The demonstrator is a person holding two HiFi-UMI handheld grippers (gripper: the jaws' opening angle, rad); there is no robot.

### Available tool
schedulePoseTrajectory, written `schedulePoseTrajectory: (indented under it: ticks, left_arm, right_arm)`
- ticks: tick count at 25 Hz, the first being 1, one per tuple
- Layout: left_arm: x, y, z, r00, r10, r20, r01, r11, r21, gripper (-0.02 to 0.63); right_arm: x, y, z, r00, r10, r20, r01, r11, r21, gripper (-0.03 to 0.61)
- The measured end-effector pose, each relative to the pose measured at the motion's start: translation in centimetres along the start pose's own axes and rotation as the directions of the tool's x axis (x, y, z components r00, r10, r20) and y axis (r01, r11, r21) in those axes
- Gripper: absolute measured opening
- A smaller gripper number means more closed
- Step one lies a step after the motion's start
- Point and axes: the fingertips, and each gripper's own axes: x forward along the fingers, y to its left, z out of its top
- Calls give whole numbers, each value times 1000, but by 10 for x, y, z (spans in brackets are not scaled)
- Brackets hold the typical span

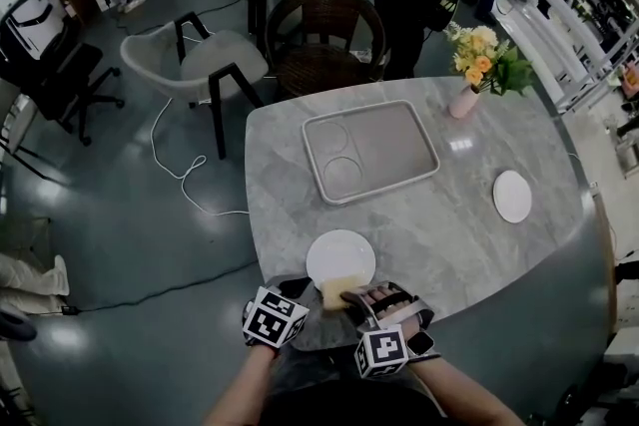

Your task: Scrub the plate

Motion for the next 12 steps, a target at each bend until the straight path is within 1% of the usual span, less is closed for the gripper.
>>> schedulePoseTrajectory:
  ticks: [6, 9, 12]
  left_arm:
    - [0, 1, 0, 1000, -10, 21, 10, 1000, -16, 12]
    - [0, 0, 0, 999, -21, 25, 21, 1000, -10, 12]
    - [-4, -1, 2, 999, -26, 35, 27, 1000, -6, 12]
  right_arm:
    - [-6, 7, 10, 999, 13, 39, -15, 999, 39, 81]
    - [-11, 9, 14, 998, 18, 62, -23, 996, 84, 81]
    - [-19, 7, 20, 996, 12, 88, -25, 989, 149, 81]
